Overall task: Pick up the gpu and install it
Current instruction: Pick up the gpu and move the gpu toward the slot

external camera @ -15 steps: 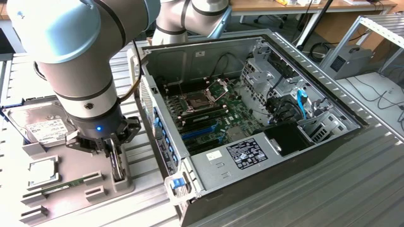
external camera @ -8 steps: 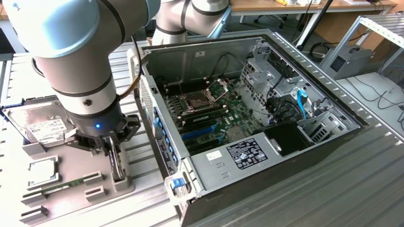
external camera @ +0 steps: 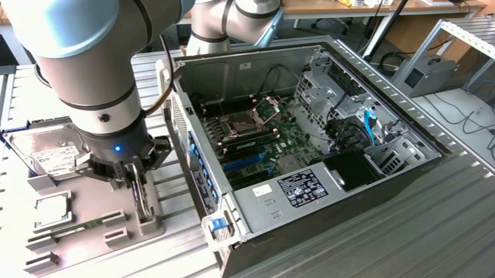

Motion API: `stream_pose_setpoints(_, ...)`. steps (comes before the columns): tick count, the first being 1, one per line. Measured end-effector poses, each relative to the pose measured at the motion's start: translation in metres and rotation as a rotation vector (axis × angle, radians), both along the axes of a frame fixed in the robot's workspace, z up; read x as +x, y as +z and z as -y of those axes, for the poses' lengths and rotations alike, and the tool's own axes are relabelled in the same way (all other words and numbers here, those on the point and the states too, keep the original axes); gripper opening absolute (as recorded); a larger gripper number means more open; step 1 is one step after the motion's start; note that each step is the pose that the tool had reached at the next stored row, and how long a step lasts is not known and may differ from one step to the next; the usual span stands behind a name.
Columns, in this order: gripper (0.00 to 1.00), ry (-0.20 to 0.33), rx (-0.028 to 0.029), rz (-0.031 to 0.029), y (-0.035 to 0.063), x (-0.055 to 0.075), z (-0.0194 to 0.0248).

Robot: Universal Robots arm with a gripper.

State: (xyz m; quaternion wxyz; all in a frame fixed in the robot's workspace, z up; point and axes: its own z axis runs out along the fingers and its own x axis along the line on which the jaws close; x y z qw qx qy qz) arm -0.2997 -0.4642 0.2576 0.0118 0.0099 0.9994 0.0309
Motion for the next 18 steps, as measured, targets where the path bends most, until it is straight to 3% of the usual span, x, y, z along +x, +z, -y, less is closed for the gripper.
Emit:
stream_pose_setpoints(10,0.27,0.000,0.0000,0.0000,0.0290,0.000,0.0000)
stream_pose_setpoints(18,0.27,0.000,0.0000,0.0000,0.0576,0.000,0.0000)
